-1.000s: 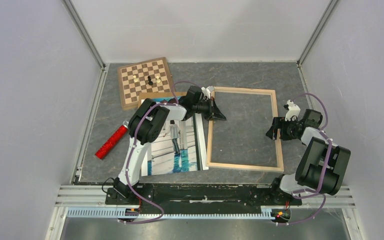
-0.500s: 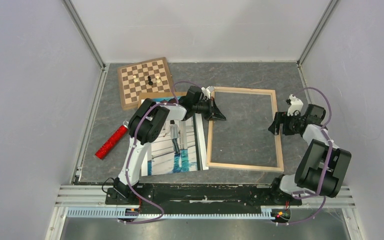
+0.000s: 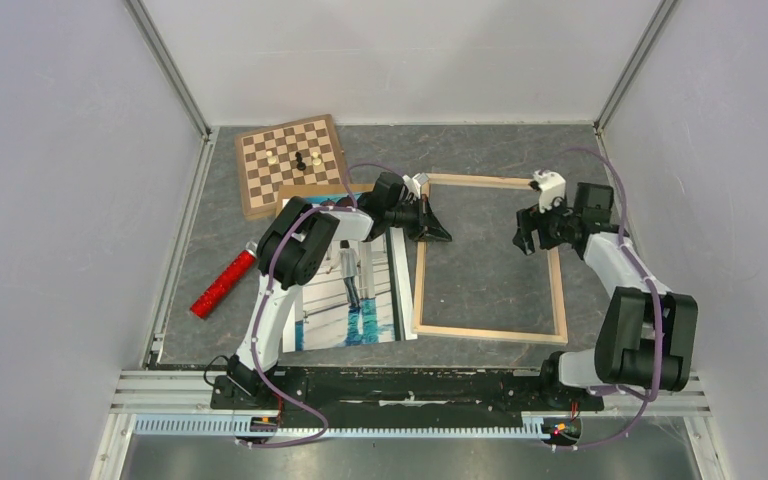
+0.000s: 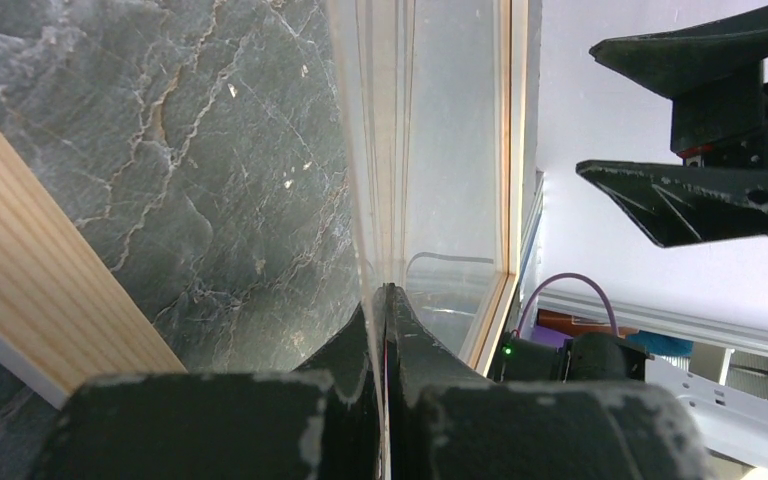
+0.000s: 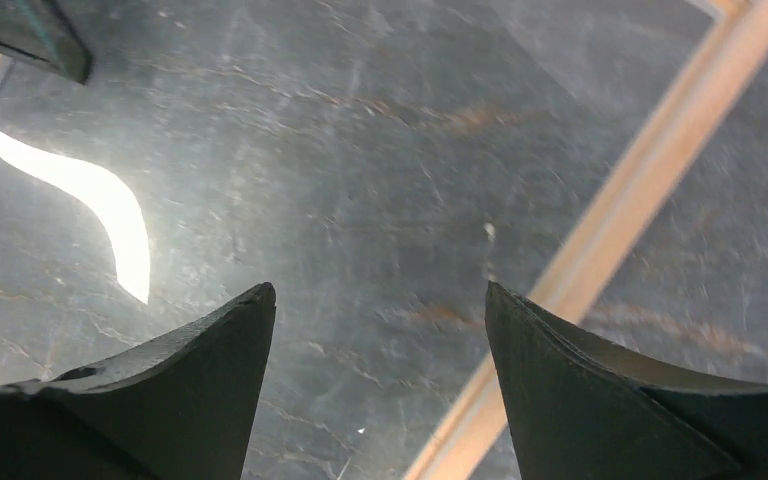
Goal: Put the photo into the frame
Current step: Move the photo frame to the center of the board.
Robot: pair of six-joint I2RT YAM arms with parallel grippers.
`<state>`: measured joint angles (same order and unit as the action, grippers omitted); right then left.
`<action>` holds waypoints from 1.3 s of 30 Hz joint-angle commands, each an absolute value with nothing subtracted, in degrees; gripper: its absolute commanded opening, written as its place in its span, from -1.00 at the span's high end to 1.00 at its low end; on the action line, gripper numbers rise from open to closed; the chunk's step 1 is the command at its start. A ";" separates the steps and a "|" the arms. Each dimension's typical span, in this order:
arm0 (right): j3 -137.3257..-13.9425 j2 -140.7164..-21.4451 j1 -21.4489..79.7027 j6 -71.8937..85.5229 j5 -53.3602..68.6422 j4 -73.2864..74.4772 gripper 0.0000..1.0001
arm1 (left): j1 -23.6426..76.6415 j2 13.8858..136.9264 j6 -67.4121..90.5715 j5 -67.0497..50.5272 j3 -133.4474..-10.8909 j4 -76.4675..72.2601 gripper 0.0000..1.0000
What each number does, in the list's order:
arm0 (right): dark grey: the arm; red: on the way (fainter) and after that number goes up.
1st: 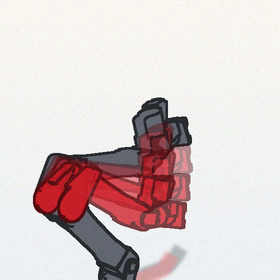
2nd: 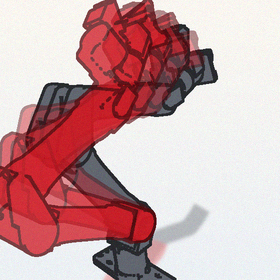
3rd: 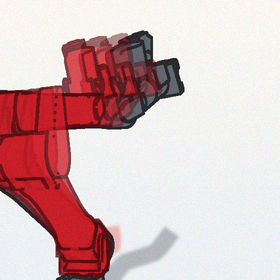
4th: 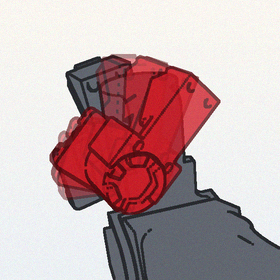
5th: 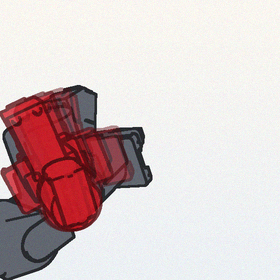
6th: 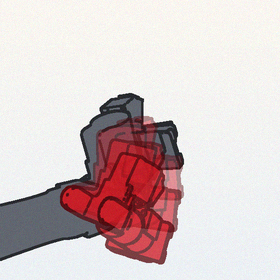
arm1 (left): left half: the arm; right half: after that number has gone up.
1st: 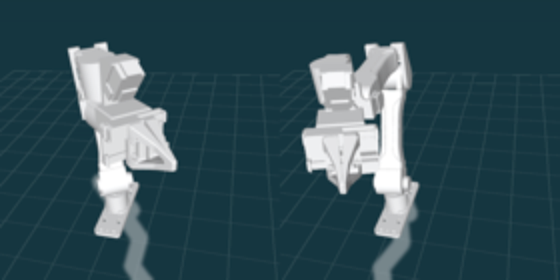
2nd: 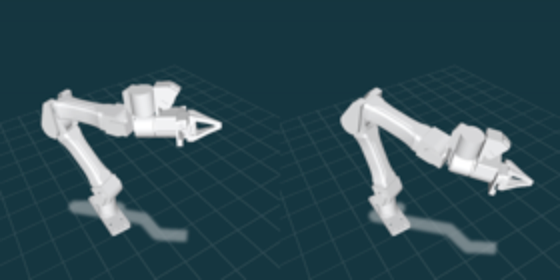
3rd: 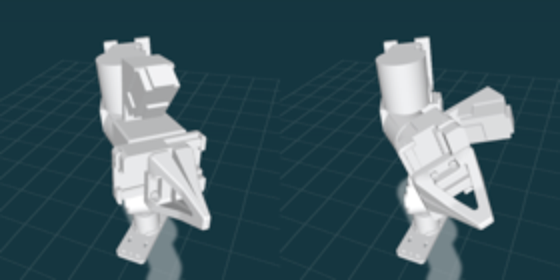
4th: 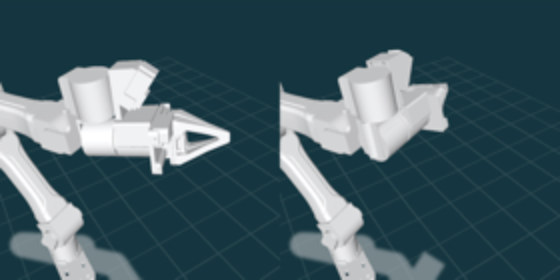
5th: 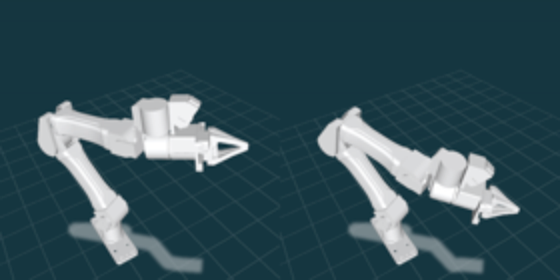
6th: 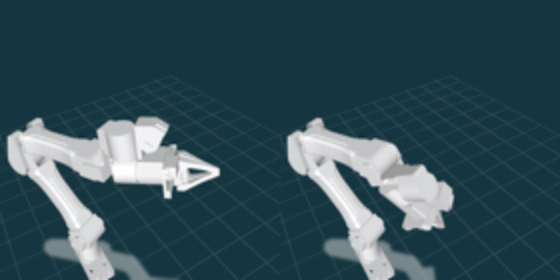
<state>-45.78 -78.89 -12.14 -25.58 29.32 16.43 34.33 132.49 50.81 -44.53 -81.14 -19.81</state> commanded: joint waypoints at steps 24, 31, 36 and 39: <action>-54.84 -94.45 7.27 -28.91 21.12 10.42 -0.55 | 35.08 132.62 47.37 -43.90 -82.45 -18.10 0.96; -54.02 -95.27 8.13 -29.10 20.07 10.20 -0.54 | 35.02 132.56 47.29 -44.03 -82.49 -17.97 0.95; -53.34 -95.55 8.17 -29.33 19.13 9.85 -0.54 | 35.00 132.57 47.29 -44.21 -82.45 -17.83 0.95; -53.59 -96.17 8.17 -29.15 19.01 9.93 -0.54 | 35.06 132.47 46.96 -44.21 -82.49 -17.45 0.94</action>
